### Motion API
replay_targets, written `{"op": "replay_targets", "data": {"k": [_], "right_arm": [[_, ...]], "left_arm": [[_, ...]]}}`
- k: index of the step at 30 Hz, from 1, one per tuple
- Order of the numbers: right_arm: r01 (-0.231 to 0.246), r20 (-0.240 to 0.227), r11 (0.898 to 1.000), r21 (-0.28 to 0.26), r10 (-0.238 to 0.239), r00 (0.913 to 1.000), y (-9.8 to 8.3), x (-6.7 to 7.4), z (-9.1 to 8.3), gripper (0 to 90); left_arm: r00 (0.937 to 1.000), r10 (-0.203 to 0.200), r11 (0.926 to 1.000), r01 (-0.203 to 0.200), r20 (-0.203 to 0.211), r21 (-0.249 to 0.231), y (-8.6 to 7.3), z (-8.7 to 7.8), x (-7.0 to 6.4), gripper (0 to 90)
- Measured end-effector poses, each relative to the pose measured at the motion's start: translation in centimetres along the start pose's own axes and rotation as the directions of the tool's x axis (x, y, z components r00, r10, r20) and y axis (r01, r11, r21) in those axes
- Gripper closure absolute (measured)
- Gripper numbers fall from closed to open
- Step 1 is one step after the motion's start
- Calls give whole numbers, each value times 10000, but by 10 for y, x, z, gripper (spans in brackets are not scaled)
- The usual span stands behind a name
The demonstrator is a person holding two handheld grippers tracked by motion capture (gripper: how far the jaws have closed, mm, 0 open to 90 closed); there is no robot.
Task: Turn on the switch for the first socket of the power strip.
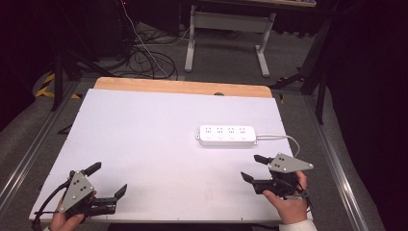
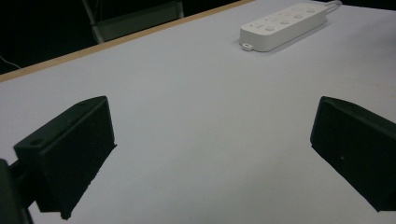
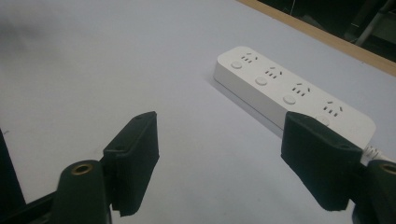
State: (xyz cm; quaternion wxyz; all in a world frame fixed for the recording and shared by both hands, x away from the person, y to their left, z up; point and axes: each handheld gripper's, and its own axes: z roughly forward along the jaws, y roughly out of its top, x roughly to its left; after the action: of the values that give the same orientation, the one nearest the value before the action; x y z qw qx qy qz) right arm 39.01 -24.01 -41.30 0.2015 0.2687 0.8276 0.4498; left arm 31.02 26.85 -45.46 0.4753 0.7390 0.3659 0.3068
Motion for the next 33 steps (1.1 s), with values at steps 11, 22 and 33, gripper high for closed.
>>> {"op": "replay_targets", "data": {"k": [11,22,33], "right_arm": [[84,84,9999,135,-85,9999,18,-10,5,295],[31,211,9997,255,-36,9998,31,-20,11,306],[-151,360,9991,394,137,9993,39,-32,17,342]], "left_arm": [[10000,-21,10000,21,-1,1,0,0,0,4],[10000,-1,10000,1,37,19,0,0,0,4],[10000,-23,10000,23,49,22,0,0,0,4]]}}
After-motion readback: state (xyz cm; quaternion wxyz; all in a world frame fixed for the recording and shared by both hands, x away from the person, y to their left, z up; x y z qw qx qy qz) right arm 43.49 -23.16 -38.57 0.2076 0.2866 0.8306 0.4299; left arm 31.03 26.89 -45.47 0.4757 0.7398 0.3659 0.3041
